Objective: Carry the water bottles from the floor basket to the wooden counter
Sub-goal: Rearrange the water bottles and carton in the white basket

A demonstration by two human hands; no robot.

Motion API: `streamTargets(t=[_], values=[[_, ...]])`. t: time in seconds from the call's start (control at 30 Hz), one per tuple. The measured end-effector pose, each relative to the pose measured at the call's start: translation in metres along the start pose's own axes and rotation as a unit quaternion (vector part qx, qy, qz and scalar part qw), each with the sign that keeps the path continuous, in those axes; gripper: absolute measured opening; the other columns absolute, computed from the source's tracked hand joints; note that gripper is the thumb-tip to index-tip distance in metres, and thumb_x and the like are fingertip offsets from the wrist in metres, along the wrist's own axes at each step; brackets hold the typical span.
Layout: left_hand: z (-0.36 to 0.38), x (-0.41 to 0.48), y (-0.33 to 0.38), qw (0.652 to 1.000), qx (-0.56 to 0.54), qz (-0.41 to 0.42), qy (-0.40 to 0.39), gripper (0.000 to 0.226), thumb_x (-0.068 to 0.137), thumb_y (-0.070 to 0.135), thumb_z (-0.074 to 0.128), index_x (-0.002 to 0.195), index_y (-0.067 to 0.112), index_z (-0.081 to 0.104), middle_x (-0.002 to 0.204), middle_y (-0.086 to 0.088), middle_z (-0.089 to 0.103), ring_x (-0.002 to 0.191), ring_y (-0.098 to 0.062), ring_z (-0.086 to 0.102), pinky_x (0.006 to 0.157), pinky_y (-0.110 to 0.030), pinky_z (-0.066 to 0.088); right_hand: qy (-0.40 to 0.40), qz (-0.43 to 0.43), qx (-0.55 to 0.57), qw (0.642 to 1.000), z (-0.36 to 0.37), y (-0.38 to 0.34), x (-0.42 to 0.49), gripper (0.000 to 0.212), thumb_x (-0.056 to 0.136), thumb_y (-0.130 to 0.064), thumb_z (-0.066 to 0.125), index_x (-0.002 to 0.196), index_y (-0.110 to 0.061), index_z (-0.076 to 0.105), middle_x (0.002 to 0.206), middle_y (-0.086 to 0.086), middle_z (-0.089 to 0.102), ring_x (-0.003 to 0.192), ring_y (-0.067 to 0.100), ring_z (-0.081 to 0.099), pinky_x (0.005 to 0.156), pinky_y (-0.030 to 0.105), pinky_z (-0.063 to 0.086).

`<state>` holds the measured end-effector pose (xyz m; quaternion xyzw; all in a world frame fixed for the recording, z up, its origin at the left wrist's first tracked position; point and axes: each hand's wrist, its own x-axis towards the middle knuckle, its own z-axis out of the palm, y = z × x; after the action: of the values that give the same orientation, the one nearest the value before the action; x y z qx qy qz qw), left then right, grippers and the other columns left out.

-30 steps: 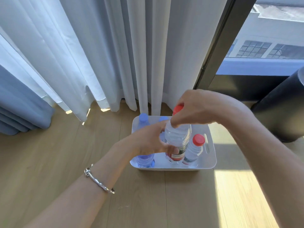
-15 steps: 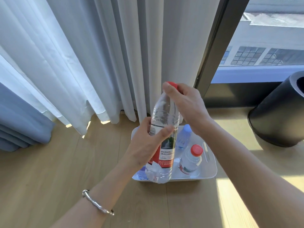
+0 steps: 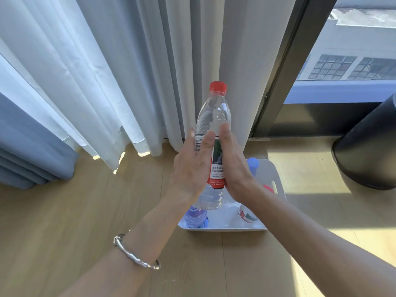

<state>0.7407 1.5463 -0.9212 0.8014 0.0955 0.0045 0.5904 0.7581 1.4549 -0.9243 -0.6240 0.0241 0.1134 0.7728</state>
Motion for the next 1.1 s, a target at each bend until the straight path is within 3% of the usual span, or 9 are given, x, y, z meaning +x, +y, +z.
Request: streamTargets(t=[0.17,0.27,0.47,0.6,0.7,0.83,0.93,1.03,1.1], values=[[0.002,0.0,0.004,0.997,0.064,0.032,0.03,0.061,0.094,0.063,0.022,0.14,0.029,0.042,0.135,0.006,0.055,0.128,-0.014,0.047,0.107,-0.042,0.038,0.078,-0.048,0.016,0.996,0.011,0.004,-0.004,0.068,0.078,-0.067,0.042,0.122,-0.016,0.054,0.106,0.011,0.068,0.096,0.022,0.069,0.089,0.043,0.055],[0.002,-0.001,0.009,0.993,0.108,0.041,0.035,0.053,0.099,0.051,0.021,0.134,0.021,0.048,0.127,0.0,0.061,0.121,-0.018,0.052,0.101,-0.038,0.041,0.1,-0.066,0.017,0.993,0.01,0.003,-0.003,0.071,0.077,-0.067,0.043,0.122,-0.012,0.052,0.099,0.01,0.069,0.092,0.025,0.069,0.087,0.047,0.055],[0.002,-0.003,0.011,0.956,0.256,0.117,0.079,0.047,0.104,0.033,0.02,0.137,0.013,0.048,0.108,-0.011,0.068,0.103,-0.032,0.059,0.085,-0.037,0.041,0.113,-0.088,0.012,0.99,0.01,0.004,-0.004,0.06,0.083,-0.057,0.043,0.121,-0.011,0.049,0.088,-0.002,0.066,0.082,0.012,0.066,0.082,0.035,0.055],[0.001,-0.003,0.01,0.926,0.33,0.151,0.107,0.043,0.104,0.028,0.022,0.118,0.008,0.057,0.083,-0.013,0.068,0.082,-0.035,0.061,0.067,-0.033,0.033,0.117,-0.066,-0.009,0.991,0.007,0.008,-0.004,0.041,0.095,-0.048,0.042,0.117,-0.014,0.05,0.077,-0.012,0.063,0.068,-0.002,0.063,0.068,0.021,0.053],[-0.006,-0.003,0.013,0.938,0.286,0.16,0.113,0.042,0.101,0.028,0.023,0.083,0.009,0.056,0.066,-0.01,0.059,0.067,-0.036,0.056,0.062,-0.034,0.034,0.114,-0.056,-0.006,0.992,0.007,0.002,-0.003,0.034,0.096,-0.048,0.042,0.106,-0.017,0.05,0.074,-0.008,0.061,0.067,0.005,0.062,0.067,0.025,0.054],[-0.013,0.0,0.018,0.971,0.188,0.078,0.128,0.042,0.101,0.02,0.032,0.063,0.004,0.043,0.057,-0.007,0.048,0.065,-0.029,0.045,0.062,-0.033,0.033,0.095,-0.044,0.015,0.994,0.006,-0.01,0.002,0.036,0.096,-0.051,0.039,0.099,-0.019,0.053,0.087,0.011,0.061,0.082,0.024,0.063,0.083,0.045,0.057],[-0.017,0.0,0.02,0.981,0.128,0.035,0.14,0.047,0.101,0.024,0.031,0.071,-0.007,0.048,0.062,-0.018,0.051,0.063,-0.021,0.045,0.059,-0.036,0.04,0.087,-0.031,0.033,0.995,0.004,-0.015,0.004,0.04,0.097,-0.052,0.036,0.096,-0.017,0.056,0.091,0.015,0.06,0.085,0.028,0.063,0.086,0.05,0.054],[-0.021,-0.001,0.022,0.983,0.122,0.011,0.138,0.049,0.102,0.029,0.031,0.084,-0.009,0.058,0.075,-0.022,0.063,0.064,-0.027,0.054,0.048,-0.018,0.038,0.081,-0.004,0.055,0.995,0.001,-0.016,0.006,0.038,0.094,-0.056,0.037,0.092,-0.025,0.059,0.086,0.01,0.067,0.08,0.023,0.068,0.075,0.039,0.059],[-0.023,0.0,0.02,0.987,0.082,0.011,0.14,0.05,0.101,0.03,0.033,0.088,-0.009,0.06,0.082,-0.024,0.066,0.075,-0.035,0.063,0.058,-0.026,0.05,0.08,0.011,0.077,0.994,-0.001,-0.016,0.008,0.04,0.093,-0.059,0.038,0.094,-0.026,0.06,0.076,0.003,0.07,0.07,0.017,0.07,0.066,0.032,0.06]])
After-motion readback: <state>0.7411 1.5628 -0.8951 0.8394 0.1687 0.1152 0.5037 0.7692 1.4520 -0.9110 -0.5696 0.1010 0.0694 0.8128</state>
